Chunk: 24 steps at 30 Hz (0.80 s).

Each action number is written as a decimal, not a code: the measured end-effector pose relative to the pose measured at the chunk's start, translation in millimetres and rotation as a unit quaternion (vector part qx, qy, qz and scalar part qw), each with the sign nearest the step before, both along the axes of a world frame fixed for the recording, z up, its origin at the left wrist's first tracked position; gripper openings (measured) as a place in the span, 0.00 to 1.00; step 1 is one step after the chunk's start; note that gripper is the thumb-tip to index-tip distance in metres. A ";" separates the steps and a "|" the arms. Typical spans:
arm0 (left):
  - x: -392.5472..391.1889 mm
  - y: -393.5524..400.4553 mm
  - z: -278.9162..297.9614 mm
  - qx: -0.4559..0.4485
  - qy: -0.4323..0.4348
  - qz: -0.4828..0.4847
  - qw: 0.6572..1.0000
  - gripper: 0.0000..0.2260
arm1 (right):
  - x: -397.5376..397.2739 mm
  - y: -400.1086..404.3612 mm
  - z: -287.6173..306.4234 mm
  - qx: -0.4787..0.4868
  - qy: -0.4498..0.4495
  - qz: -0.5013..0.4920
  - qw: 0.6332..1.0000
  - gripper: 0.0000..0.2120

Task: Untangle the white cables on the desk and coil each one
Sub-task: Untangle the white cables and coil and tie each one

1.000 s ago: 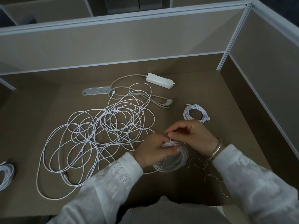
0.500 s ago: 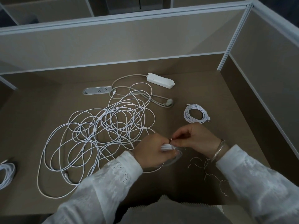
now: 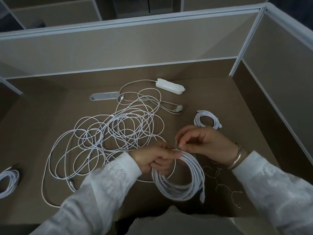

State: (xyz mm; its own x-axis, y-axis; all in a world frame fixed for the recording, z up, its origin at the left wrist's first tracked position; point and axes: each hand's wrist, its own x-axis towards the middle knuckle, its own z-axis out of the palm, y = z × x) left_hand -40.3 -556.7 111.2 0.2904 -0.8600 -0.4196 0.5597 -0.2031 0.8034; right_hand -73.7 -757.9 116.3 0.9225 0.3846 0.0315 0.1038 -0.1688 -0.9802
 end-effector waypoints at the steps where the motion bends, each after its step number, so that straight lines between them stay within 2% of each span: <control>1: 0.3 1.8 1.0 -0.032 0.051 -0.031 0.998 0.12 | -0.2 2.5 7.4 -0.033 -0.042 0.010 0.999 0.03; 5: -0.2 7.3 -2.4 -0.113 0.192 -0.139 0.965 0.10 | -1.2 11.1 30.0 -0.120 -0.161 0.038 0.979 0.05; 8: -1.5 9.7 -6.3 -0.132 0.233 -0.167 0.949 0.08 | -4.3 14.4 39.0 -0.134 -0.161 0.071 0.975 0.04; 12: 0.5 11.7 -2.7 -0.090 0.193 -0.168 0.962 0.08 | -4.2 15.2 43.1 -0.158 -0.132 0.092 0.974 0.04; 14: 1.4 11.9 2.3 -0.034 0.147 -0.135 0.979 0.14 | -3.9 15.8 43.0 -0.172 -0.127 0.097 0.972 0.03; 17: -1.5 9.2 14.0 0.049 0.013 -0.086 0.995 0.17 | -1.9 16.6 42.7 -0.201 -0.103 0.101 0.969 0.02; 19: -2.2 5.4 22.0 0.118 -0.123 -0.052 0.984 0.16 | 0.3 17.6 41.2 -0.240 -0.098 0.090 0.962 0.02; 20: -2.9 3.2 23.7 0.155 -0.229 -0.041 0.960 0.15 | 1.6 18.6 40.0 -0.263 -0.096 0.081 0.957 0.02; 21: -4.6 1.1 23.7 0.190 -0.343 -0.039 0.919 0.15 | 2.6 19.6 38.0 -0.288 -0.093 0.067 0.951 0.01; 23: -10.1 -3.5 15.8 0.252 -0.531 -0.029 0.809 0.14 | 3.9 22.8 33.3 -0.340 -0.088 0.033 0.936 0.03; 24: -14.0 -6.1 13.1 0.284 -0.595 -0.020 0.751 0.14 | 4.3 24.9 30.6 -0.360 -0.085 0.017 0.929 0.04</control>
State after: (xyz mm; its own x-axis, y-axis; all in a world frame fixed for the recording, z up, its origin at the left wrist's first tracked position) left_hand -54.3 -562.8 124.3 0.7286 -0.6592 -0.1859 -0.5033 -0.6994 0.5074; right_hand -69.4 -733.0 146.9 0.9149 0.3907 -0.1015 0.2635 -0.7685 -0.5831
